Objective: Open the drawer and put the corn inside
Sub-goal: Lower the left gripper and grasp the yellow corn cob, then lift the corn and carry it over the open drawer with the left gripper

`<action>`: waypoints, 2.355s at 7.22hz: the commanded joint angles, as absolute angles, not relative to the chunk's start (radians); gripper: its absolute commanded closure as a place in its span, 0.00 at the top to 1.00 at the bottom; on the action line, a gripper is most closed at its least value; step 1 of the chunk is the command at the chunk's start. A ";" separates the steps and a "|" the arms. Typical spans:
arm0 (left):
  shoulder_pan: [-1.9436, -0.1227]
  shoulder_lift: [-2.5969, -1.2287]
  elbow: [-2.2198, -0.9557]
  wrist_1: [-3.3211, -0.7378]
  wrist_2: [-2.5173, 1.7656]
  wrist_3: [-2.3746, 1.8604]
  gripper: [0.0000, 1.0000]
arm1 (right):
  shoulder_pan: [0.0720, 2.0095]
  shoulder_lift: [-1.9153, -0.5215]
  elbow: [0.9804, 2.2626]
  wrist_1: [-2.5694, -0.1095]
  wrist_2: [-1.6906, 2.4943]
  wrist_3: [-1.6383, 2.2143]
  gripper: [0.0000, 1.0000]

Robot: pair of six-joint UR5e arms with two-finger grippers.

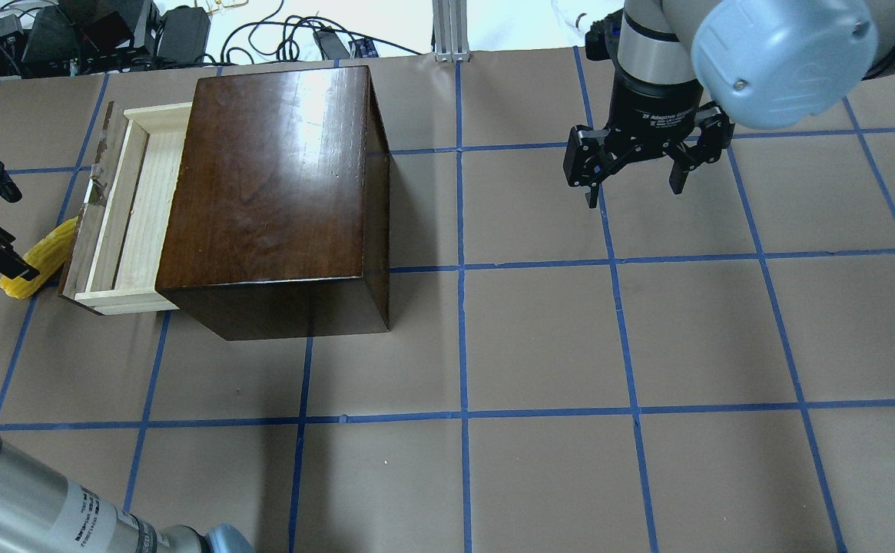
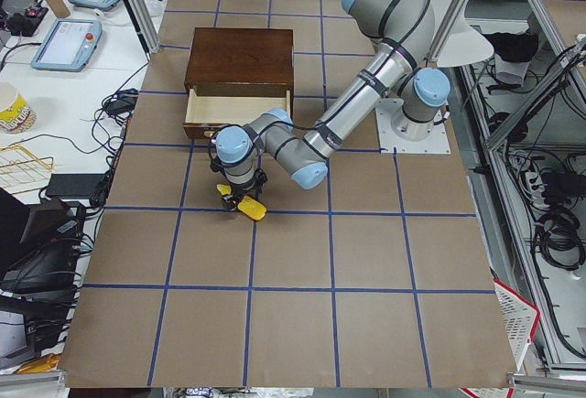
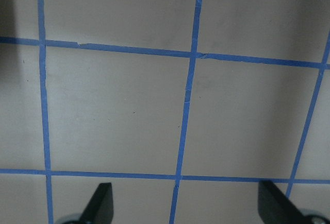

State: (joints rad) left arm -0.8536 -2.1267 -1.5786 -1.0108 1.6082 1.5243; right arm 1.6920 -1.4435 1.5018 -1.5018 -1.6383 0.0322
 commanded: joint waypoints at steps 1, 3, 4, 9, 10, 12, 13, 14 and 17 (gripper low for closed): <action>-0.853 -2.146 -1.575 -1.011 1.609 1.529 1.00 | 1.692 -1.443 1.502 -1.502 -1.638 0.032 1.00; -0.853 -2.158 -1.563 -1.011 1.611 1.517 0.68 | 1.692 -1.443 1.502 -1.502 -1.638 0.032 1.00; -0.853 -2.166 -1.563 -1.011 1.609 1.511 0.47 | 1.692 -1.443 1.502 -1.502 -1.638 0.032 1.00; -0.864 -2.137 -1.494 -1.046 1.606 1.406 0.00 | 1.692 -1.443 1.502 -1.502 -1.638 0.032 1.00; -0.870 -2.122 -1.464 -1.080 1.606 1.355 0.00 | 1.692 -1.443 1.502 -1.502 -1.638 0.031 1.00; -0.905 -2.088 -1.361 -1.234 1.600 1.206 0.00 | 1.692 -1.443 1.502 -1.502 -1.638 0.032 1.00; -0.929 -2.074 -1.309 -1.309 1.603 1.133 0.00 | 1.692 -1.443 1.502 -1.502 -1.638 0.032 1.00; -0.949 -2.059 -1.269 -1.389 1.600 1.026 0.00 | 1.692 -1.443 1.502 -1.502 -1.638 0.032 1.00; -1.034 -1.988 -1.244 -1.515 1.595 0.782 0.00 | 1.692 -1.443 1.502 -1.502 -1.638 0.032 1.00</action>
State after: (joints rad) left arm -0.9973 -2.0204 -1.2506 -1.4671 1.5969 0.8893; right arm 1.6920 -1.4435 1.5018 -1.5018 -1.6383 0.0322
